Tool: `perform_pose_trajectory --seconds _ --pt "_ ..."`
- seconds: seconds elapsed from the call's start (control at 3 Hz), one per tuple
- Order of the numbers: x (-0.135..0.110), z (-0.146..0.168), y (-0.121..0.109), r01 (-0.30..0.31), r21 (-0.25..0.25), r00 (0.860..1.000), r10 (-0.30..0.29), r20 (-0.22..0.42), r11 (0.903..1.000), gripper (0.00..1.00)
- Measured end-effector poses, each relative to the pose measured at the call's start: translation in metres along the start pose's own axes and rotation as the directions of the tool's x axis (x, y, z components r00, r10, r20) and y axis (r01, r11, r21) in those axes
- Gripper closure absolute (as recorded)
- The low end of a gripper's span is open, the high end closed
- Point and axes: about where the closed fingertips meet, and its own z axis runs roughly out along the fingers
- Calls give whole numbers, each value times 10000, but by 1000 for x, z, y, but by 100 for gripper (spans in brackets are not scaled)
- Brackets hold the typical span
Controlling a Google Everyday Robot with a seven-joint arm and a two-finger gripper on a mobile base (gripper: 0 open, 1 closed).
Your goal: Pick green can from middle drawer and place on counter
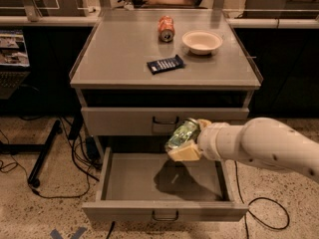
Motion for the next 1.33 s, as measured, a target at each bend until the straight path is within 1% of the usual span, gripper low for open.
perform_pose_trajectory --seconds 0.33,0.67,1.0,1.33 --pt "-47 -61 -17 461 1065 9963 -534 672 9932 100" --pt "-92 -114 -30 894 2126 9884 -1130 1015 9731 100" --pt "-92 -114 -30 894 2127 9884 -1130 1016 9730 100" --pt "-98 -116 -33 949 2326 9860 -1235 1116 9679 100"
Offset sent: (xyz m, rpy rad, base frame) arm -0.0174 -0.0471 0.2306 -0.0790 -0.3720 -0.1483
